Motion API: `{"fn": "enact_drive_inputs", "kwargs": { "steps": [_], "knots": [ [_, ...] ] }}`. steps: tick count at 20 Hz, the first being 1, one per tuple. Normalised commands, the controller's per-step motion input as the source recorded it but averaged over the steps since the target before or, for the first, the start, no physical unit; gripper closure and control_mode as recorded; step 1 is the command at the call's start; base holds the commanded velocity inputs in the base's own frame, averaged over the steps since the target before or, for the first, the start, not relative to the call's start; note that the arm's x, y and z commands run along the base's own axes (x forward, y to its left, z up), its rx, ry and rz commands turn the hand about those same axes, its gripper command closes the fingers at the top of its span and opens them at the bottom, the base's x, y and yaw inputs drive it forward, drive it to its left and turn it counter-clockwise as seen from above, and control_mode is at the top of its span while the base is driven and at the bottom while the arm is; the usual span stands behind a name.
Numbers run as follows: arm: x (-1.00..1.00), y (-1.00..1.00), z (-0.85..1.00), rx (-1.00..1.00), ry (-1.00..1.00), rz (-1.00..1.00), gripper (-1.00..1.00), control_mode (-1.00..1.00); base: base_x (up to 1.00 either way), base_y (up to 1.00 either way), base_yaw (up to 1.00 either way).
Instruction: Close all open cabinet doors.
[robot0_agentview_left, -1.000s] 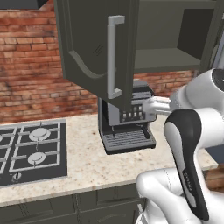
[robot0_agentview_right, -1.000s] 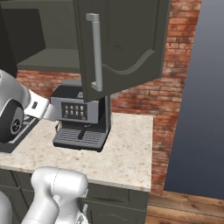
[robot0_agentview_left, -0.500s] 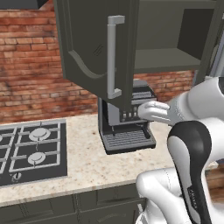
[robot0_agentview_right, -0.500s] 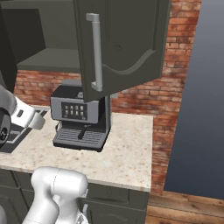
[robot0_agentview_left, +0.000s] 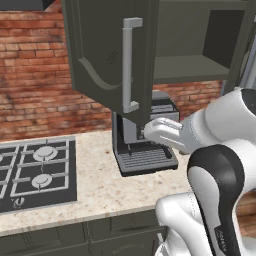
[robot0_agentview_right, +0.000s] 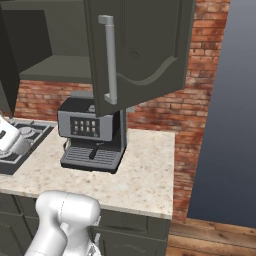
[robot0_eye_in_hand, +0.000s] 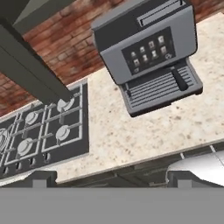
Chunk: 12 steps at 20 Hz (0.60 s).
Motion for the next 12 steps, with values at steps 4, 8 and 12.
{"fn": "enact_drive_inputs", "kwargs": {
  "steps": [4,8,12],
  "knots": [
    [-0.02,0.65,0.04,0.02,0.01,-0.09,-1.0,-1.0,0.0,0.0,0.0],
    [-0.01,0.7,0.02,0.01,0.0,-0.03,-1.0,-1.0,0.0,0.0,0.0],
    [0.22,0.63,0.0,0.06,-0.06,-0.15,-1.0,-1.0,0.0,0.0,0.0]
  ]
}}
